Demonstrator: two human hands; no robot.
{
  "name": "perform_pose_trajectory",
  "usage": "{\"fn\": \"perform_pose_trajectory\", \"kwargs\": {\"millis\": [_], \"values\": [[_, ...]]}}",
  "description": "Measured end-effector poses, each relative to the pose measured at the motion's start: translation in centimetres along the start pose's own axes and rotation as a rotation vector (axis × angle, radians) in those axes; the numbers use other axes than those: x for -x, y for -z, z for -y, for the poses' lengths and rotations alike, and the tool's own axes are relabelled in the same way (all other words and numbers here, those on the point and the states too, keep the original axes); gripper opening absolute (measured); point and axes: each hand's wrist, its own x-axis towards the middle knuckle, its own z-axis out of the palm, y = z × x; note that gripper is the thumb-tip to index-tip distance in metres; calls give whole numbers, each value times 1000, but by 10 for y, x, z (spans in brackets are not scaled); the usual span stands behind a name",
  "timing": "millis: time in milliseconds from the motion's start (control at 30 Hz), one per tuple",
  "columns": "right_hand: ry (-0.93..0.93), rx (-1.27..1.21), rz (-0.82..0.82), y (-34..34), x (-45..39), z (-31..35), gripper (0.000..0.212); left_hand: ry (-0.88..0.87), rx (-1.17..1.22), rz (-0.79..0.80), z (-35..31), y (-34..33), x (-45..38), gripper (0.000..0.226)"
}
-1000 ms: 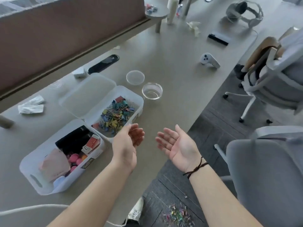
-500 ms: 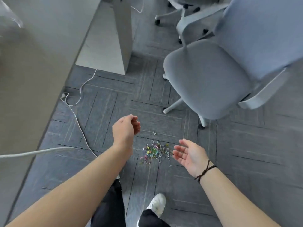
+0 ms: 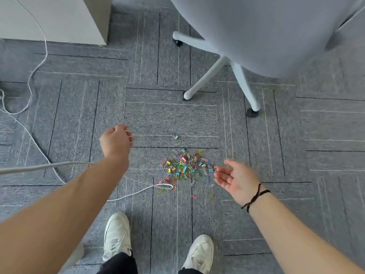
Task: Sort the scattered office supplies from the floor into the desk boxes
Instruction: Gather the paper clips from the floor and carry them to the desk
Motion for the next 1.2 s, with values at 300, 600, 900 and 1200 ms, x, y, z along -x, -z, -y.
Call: {"fn": "perform_pose_trajectory", "kwargs": {"millis": [300, 600, 900, 1200], "values": [[153, 232, 118, -46, -178, -69, 9, -223, -275, 202, 128, -56, -142, 17], [560, 739, 192, -76, -286, -46, 16, -649, -826, 658, 200, -174, -193, 40], [795, 1199, 207, -83, -279, -40, 34, -1008, -1298, 775, 199, -190, -204, 31], [908, 1382, 174, -75, -309, -44, 29, -937, -1229, 846, 191, -178, -209, 18]]}}
